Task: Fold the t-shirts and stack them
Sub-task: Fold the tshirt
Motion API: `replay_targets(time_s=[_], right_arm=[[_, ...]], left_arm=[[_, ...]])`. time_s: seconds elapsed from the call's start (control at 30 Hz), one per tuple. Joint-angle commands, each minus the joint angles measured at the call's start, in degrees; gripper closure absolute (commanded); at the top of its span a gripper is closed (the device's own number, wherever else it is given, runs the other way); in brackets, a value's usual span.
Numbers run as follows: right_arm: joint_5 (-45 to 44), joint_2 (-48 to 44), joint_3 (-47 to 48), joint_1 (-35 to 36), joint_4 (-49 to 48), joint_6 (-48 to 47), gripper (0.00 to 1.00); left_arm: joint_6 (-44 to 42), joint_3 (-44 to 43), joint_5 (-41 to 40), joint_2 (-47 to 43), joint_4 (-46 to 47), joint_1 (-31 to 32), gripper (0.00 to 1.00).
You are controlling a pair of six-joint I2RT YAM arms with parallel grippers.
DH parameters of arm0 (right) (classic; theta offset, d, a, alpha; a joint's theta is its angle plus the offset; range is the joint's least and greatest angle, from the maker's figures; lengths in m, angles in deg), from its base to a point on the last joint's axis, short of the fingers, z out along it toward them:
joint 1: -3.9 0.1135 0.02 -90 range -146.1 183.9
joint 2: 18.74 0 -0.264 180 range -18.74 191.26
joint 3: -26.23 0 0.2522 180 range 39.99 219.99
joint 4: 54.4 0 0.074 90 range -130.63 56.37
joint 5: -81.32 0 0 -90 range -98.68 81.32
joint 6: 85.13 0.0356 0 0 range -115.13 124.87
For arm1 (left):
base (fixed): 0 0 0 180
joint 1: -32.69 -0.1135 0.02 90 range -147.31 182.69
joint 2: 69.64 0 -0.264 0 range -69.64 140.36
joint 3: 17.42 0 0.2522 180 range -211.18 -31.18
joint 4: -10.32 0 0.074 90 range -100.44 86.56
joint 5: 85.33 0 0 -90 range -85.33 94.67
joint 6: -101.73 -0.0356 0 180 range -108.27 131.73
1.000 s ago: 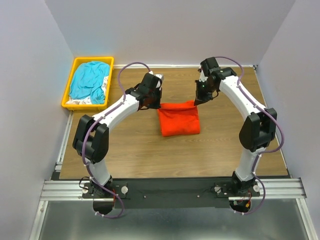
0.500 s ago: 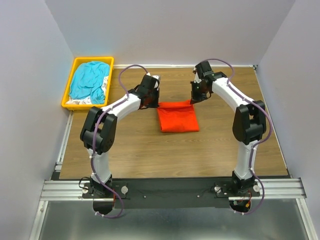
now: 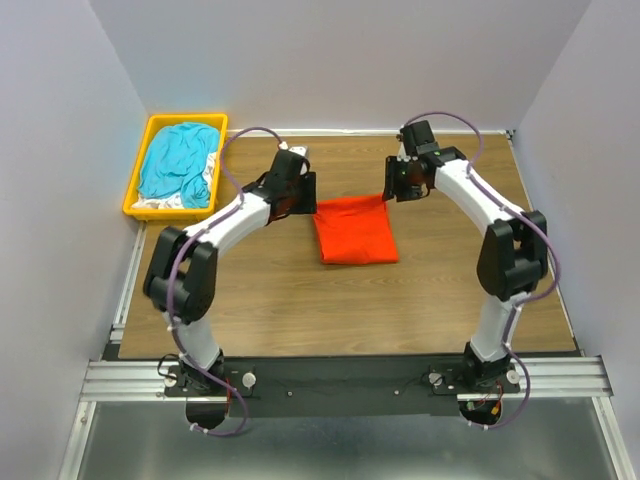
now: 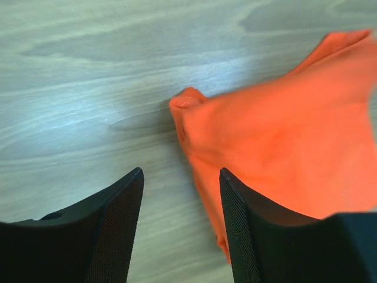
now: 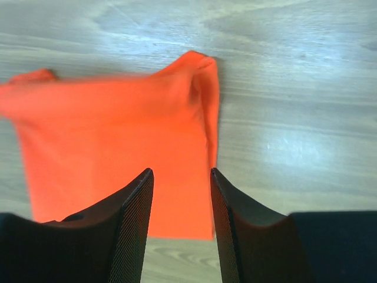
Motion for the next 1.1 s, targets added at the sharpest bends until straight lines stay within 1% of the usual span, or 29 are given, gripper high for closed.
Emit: replay_targets(time_s=[0.0, 0.03, 0.07, 0.1, 0.13, 0.17, 0.2, 0.23, 0.27, 0.3, 0.33, 0.37, 0.4, 0.43, 0.47, 0.5, 0.53, 0.57, 0.63, 0.7, 0.8, 0.9, 0.93, 1.07], right_arm=[[-1.16, -8.7, -3.91, -0.61, -5.16, 2.55, 0.49], [0.15, -10.1, -5.58, -0.7, -6.74, 2.99, 0.5], [4.25, -11.42, -9.86, -1.23, -11.02, 3.52, 0.5], [6.64, -14.22, -11.81, -1.58, -13.32, 4.92, 0.5], [9.62, -15.38, -14.18, -1.93, -18.65, 5.28, 0.5], [16.27, -16.43, -16.21, -2.11, -21.49, 5.63, 0.51], [19.29, -17.14, -19.79, -2.54, -24.22, 6.16, 0.51], [22.02, -17.58, -21.22, -2.9, -27.12, 8.08, 0.52], [27.09, -17.59, -22.63, -3.25, -33.32, 9.23, 0.52], [29.06, -17.41, -25.17, -3.43, -36.52, 11.94, 0.52], [30.73, -16.11, -26.24, -3.6, -39.68, 13.27, 0.52], [33.79, -15.22, -27.2, -4.04, -46.07, 14.85, 0.53], [35.13, -13.91, -28.52, -4.3, -49.0, 18.08, 0.53], [36.36, -11.46, -28.97, -4.48, -51.99, 19.77, 0.53], [38.55, -9.96, -29.58, -4.74, -57.94, 21.35, 0.53], [39.44, -8.81, -30.02, -5.09, -61.3, 24.85, 0.53], [39.88, -7.49, -30.55, -5.18, -64.12, 26.28, 0.53], [40.32, -4.78, -30.21, -5.53, -67.19, 26.99, 0.54], [40.68, -2.13, -28.63, -5.71, -67.84, 26.82, 0.55], [40.86, 0.07, -26.78, -5.89, -67.84, 26.55, 0.55], [42.34, 3.22, -24.68, -5.98, -68.89, 27.43, 0.55], [43.23, 6.13, -23.61, -6.15, -72.66, 29.71, 0.55], [42.97, 8.06, -23.61, -6.24, -73.63, 31.11, 0.55], [40.25, 12.63, -23.87, -7.73, -76.1, 33.41, 0.54]], left_arm=[[1.21, 3.65, -2.83, -10.72, 2.58, 1.11, 0.37], [1.21, 4.98, -2.48, -12.14, 4.15, 1.64, 0.37], [1.3, 6.3, -1.61, -13.46, 5.21, 2.08, 0.39], [1.91, 9.01, 0.32, -15.56, 6.44, 2.96, 0.4], [2.26, 10.51, 2.77, -16.46, 9.67, 3.31, 0.42], [2.88, 11.92, 4.28, -16.99, 11.61, 3.58, 0.44], [3.67, 13.33, 6.03, -17.34, 13.9, 3.67, 0.52], [4.11, 15.69, 9.97, -17.34, 16.35, 3.58, 0.56], [4.81, 16.24, 11.22, -17.0, 20.73, 3.67, 0.6], [5.16, 16.76, 12.8, -16.47, 22.95, 3.58, 0.68], [5.17, 17.47, 13.43, -14.81, 26.89, 3.41, 0.72], [5.08, 17.3, 14.91, -13.66, 28.23, 3.23, 0.77], [5.17, 16.77, 15.71, -12.26, 29.29, 2.79, 0.79], [5.17, 15.29, 16.41, -9.03, 30.43, 1.92, 0.8], [5.26, 14.41, 17.2, -7.52, 30.88, 1.3, 0.82], [5.69, 13.7, 18.6, -6.02, 31.4, 0.69, 0.83], [5.7, 12.47, 19.05, -3.48, 32.54, 0.24, 0.88], [5.87, 11.85, 19.32, -2.5, 32.81, -0.37, 0.88], [5.35, 9.14, 20.28, -0.48, 32.12, -1.43, 0.88], [4.73, 8.68, 20.73, -0.99, 31.06, -1.61, 0.87], [3.85, 10.61, 20.47, -1.7, 33.25, -1.69, 0.8], [5.16, 10.62, 21.95, 1.89, 34.75, -2.39, 0.8], [6.21, 10.09, 23.52, 4.34, 35.88, -2.83, 0.8], [7.01, 7.99, 23.45, 9.36, 36.68, -4.32, 0.81]])
